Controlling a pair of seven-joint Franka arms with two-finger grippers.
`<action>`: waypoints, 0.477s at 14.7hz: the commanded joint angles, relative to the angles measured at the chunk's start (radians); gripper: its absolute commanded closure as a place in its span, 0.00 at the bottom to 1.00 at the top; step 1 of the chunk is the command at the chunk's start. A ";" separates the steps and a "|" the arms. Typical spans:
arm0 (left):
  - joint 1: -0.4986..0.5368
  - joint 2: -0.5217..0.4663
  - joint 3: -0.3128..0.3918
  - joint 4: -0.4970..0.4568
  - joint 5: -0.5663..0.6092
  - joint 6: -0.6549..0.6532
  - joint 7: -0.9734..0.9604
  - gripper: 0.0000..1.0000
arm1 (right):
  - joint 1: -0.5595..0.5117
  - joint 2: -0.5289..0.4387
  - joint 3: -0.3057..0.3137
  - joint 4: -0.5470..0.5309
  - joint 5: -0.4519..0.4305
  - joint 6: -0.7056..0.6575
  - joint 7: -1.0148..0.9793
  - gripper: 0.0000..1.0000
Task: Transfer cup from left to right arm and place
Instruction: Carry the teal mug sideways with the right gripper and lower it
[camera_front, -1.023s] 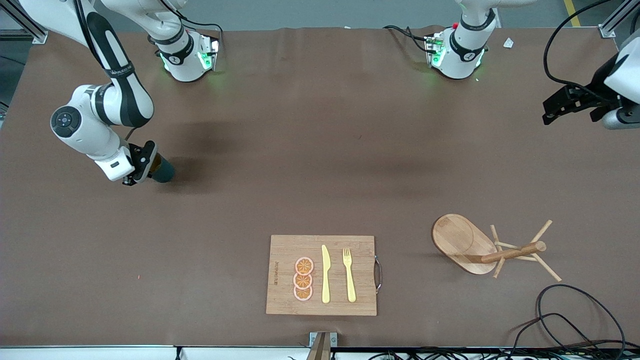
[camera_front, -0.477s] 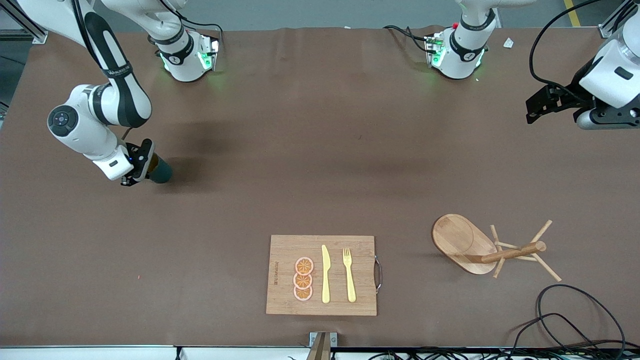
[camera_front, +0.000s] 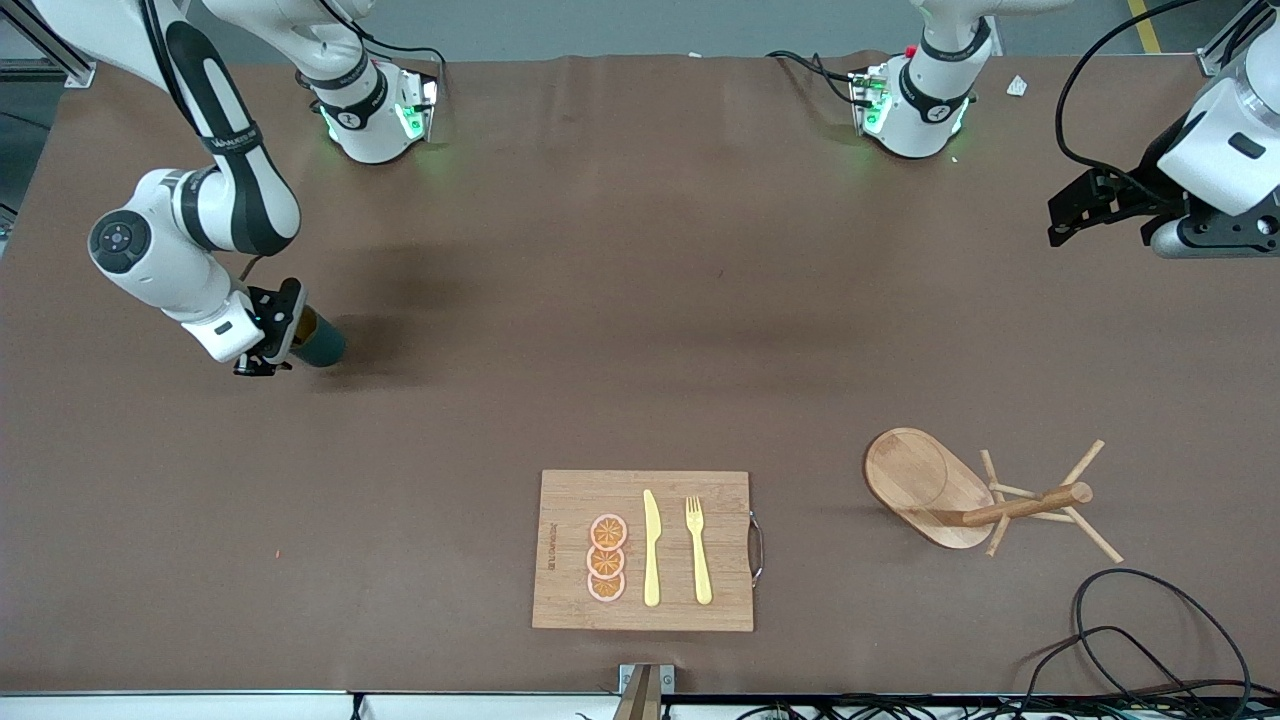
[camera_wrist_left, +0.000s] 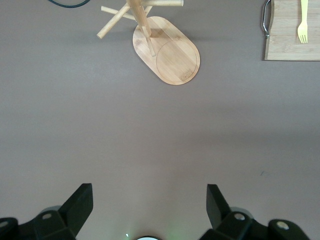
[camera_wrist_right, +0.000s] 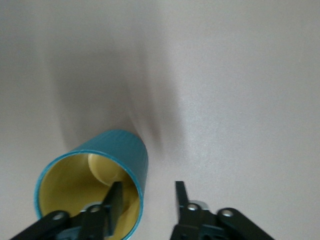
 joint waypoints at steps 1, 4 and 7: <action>0.014 -0.036 -0.001 -0.023 -0.016 0.003 0.021 0.00 | -0.020 -0.035 0.016 0.075 -0.004 -0.170 0.008 0.00; 0.014 -0.040 0.002 -0.021 -0.016 -0.003 0.018 0.00 | -0.019 -0.035 0.016 0.189 -0.004 -0.362 0.100 0.00; 0.014 -0.042 0.004 -0.020 -0.016 -0.005 0.023 0.00 | -0.022 -0.035 0.015 0.327 -0.004 -0.579 0.317 0.00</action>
